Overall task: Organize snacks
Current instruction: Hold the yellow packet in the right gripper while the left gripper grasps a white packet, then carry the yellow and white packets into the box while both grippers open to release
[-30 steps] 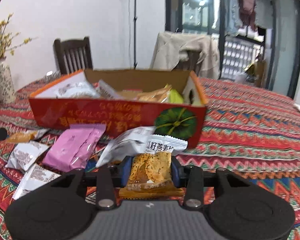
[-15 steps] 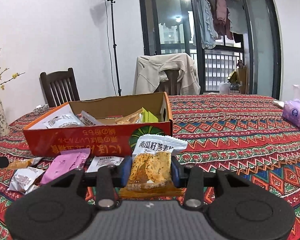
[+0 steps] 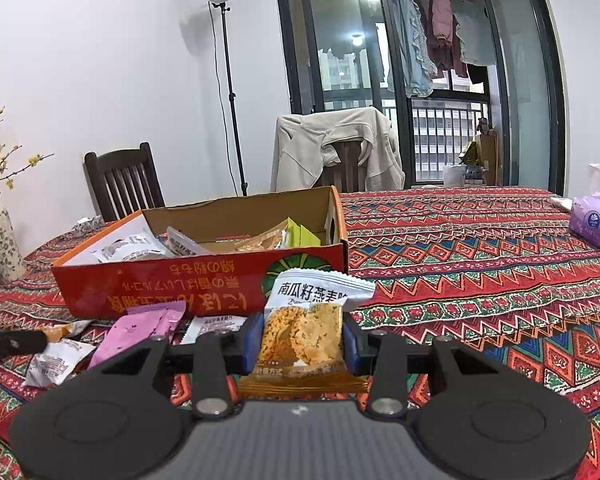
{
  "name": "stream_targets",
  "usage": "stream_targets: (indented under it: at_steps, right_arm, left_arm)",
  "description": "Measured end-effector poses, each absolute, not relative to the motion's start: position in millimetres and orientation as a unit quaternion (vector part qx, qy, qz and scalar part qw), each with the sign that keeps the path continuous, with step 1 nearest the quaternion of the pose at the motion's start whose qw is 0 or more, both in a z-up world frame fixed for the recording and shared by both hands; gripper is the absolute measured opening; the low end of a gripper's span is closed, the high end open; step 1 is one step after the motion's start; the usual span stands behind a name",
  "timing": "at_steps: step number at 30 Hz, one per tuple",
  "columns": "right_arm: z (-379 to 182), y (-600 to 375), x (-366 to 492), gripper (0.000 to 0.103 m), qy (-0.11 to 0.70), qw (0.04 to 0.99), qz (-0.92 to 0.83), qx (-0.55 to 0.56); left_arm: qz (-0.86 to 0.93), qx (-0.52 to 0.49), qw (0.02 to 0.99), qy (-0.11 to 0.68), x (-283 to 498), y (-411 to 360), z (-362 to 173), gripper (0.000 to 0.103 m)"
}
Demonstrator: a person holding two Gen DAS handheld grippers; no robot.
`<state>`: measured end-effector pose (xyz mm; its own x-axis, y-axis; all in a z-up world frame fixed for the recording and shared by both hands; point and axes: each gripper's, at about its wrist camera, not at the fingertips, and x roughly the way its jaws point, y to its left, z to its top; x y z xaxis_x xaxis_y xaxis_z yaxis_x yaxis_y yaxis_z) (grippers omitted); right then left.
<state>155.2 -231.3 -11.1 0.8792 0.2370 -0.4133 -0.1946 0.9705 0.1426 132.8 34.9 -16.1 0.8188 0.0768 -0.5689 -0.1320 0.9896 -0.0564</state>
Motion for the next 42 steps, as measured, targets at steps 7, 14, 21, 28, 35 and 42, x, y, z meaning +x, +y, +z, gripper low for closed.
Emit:
stream_targets:
  at_steps: [7,14,21,28,35,42]
  right_arm:
    - [-11,-235,153,0.04,0.215,0.968,0.116,0.055]
    - [-10,-236,151,0.04,0.212,0.967,0.126,0.06]
    - [-10,-238,151,0.04,0.211,0.967,0.129,0.065]
    - [-11,-238,151,0.04,0.212,0.967,0.13,0.066]
    - [-11,-238,151,0.04,0.211,0.967,0.129,0.066]
    - [-11,-236,150,0.04,0.208,0.967,0.131,0.065]
  left_arm:
    - [0.084,-0.044,0.939,0.33,153,18,-24,0.103]
    - [0.098,-0.055,0.928,0.356,160,16,-36,0.103]
    - [0.088,-0.053,0.934,0.343,154,13,-36,0.086]
    - [0.067,-0.063,0.94,0.329,142,15,-33,0.064]
    - [0.056,-0.06,0.948,0.307,124,18,-26,0.058]
    - [0.044,-0.05,0.965,0.255,96,15,-6,0.058]
